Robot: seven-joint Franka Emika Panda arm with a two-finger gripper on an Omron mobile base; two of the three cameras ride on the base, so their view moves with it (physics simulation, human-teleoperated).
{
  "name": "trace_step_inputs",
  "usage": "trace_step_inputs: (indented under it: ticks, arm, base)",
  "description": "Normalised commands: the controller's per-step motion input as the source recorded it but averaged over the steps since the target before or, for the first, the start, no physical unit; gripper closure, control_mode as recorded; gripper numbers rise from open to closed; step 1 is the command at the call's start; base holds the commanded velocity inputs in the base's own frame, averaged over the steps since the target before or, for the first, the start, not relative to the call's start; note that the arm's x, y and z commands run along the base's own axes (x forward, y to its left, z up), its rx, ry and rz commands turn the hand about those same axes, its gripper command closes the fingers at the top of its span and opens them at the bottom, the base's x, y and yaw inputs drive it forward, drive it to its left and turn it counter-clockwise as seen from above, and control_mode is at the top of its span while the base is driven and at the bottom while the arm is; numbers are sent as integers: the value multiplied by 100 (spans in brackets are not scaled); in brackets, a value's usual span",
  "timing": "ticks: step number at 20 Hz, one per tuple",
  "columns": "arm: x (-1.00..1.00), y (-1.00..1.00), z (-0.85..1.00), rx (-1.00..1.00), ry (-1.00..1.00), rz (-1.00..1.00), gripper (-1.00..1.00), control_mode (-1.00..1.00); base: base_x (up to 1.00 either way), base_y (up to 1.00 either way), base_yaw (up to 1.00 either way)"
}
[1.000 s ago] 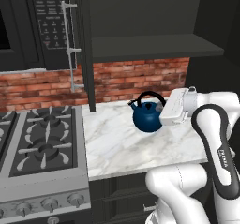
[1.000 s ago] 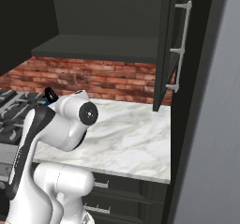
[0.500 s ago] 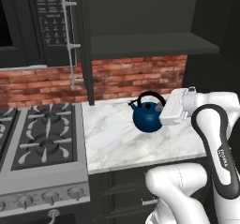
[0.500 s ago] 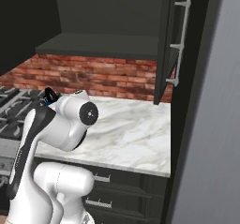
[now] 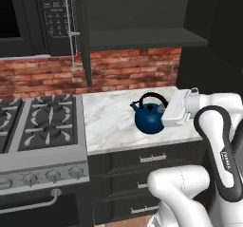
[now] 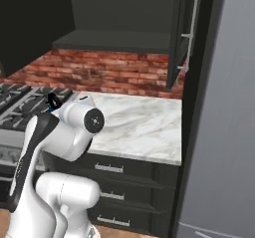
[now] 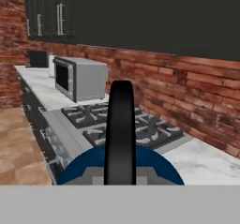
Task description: Open the cabinet, pick the kettle from the cabinet, and place it in the sink.
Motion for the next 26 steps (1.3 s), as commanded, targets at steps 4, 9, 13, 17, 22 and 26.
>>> trace_step_inputs:
  ticks: [4,9,13,17,22,26]
  arm:
    - [0,0,0,0,0,0,100,100]
    - [0,0,0,0,0,0,100,100]
    - [0,0,0,0,0,0,100,100]
    - [0,0,0,0,0,0,100,100]
    - [0,0,0,0,0,0,100,100]
    - [0,0,0,0,0,0,100,100]
  base:
    - [-47,13,31]
    - [-23,22,76]
    - [-20,22,87]
    - [-18,17,93]
    - [-15,12,98]
    - [-13,10,100]
